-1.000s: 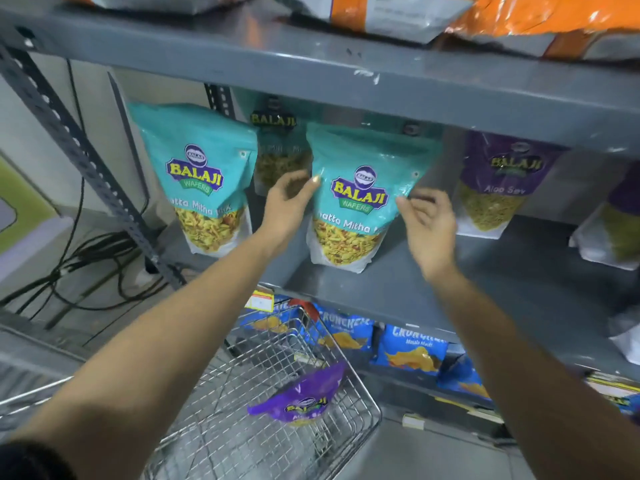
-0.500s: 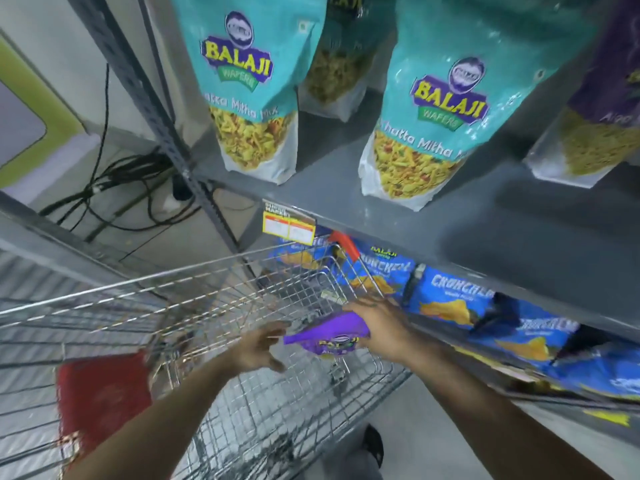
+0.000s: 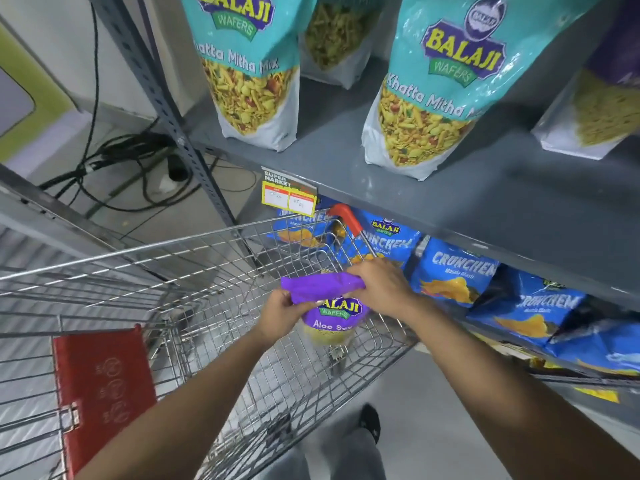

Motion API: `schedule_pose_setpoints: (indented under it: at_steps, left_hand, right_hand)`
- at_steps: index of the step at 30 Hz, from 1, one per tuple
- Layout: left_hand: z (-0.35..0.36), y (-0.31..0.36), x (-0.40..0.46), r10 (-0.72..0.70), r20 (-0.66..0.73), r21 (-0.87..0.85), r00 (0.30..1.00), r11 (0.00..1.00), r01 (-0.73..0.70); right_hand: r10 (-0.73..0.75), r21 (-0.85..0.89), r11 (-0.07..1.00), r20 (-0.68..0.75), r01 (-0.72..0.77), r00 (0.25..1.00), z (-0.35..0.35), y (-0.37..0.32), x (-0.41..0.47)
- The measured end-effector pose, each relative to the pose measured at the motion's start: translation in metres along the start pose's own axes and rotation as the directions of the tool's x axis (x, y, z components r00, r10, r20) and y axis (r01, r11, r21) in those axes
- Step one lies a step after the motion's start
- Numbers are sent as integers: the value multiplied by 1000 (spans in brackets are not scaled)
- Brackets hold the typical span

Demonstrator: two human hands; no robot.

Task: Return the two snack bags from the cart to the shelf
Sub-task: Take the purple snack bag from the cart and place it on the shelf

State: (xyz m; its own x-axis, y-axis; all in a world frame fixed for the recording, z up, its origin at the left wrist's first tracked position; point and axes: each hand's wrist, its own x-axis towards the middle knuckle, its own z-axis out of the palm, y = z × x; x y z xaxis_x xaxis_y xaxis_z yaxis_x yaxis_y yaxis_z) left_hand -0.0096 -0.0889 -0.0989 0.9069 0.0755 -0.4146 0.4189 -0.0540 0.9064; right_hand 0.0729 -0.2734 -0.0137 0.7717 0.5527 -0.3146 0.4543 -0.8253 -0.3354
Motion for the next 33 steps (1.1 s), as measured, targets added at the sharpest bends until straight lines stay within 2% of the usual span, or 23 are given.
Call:
schedule_pose_setpoints:
  at_steps: [3,9,14,18,22,27,33]
  left_hand:
    - [-9,54,-11,83,23,-4,996,997,-83]
    - [2,171,-29,312,44,-21,949,950,-311]
    - [47,258,-30,436,149,-41,888,900,-435]
    - [99,305,-17,507,220,-53,833,859,-509]
    - [155,336,11,510,266,-45,818,854,-518]
    - [216,348,51,529,257,-96,809,847,-523]
    - [260,337,82,464,266,-137,845,886,-444]
  right_hand:
    - [-27,84,996,-63,32,998,-58,-11,-14]
    - [-87,50,994,-177,97,980,-182,-26,-57]
    - [-16,61,997,-334,38,942,-263,-2,-109]
    - [82,79,995,-418,-54,905,-301,31,-144]
    - [166,110,986,-460,-129,872,-328,70,-170]
    - [292,120,956,-485,-268,824,-342,125,-171]
    - [350,92,932,-479,-350,805,-335,178,-150]
